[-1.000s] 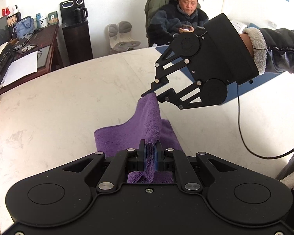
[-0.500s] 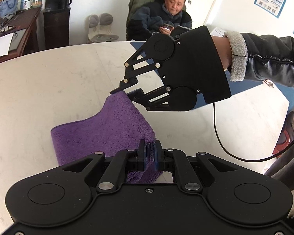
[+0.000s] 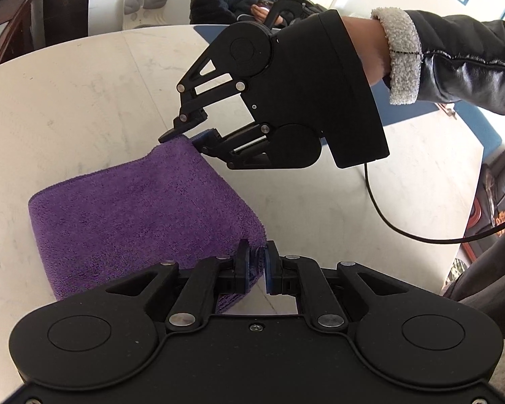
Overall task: Fold towel
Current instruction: 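Lift and fold the towel edge over with both grippers, then release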
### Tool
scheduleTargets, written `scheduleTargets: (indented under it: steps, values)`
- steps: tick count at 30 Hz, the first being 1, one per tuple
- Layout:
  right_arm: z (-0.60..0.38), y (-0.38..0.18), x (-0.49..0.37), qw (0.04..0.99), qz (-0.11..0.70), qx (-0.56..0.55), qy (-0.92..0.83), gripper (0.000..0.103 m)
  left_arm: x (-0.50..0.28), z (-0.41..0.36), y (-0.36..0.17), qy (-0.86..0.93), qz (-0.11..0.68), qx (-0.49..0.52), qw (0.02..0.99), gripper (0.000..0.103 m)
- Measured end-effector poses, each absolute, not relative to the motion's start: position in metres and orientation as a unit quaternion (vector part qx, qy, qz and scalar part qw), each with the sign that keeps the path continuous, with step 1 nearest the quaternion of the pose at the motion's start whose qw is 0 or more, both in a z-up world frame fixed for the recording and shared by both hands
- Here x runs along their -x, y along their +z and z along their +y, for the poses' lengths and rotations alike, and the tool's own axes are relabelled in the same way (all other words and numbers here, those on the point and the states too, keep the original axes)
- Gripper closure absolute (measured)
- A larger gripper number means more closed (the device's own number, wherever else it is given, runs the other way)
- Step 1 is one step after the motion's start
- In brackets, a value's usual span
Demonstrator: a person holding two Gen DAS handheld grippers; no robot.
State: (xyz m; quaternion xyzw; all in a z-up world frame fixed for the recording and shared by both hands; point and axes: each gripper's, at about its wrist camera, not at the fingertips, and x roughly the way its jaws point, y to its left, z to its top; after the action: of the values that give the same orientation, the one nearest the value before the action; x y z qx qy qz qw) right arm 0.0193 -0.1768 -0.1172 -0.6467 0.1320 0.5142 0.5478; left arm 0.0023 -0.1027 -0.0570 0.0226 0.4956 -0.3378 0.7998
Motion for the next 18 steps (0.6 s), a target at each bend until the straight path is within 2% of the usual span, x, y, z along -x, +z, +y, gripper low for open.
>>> scheduleTargets:
  steps: [9,18]
  values:
    - [-0.175,-0.118,-0.020,0.562,0.126,0.640,0.508,0.094,0.001,-0.116,-0.070,-0.332,0.500,-0.070,0.797,0.095]
    - [-0.161,-0.089,-0.025,0.608,0.100,0.604,0.505,0.094,0.015,-0.101,-0.030,-0.297,0.447,-0.097,0.839,0.095]
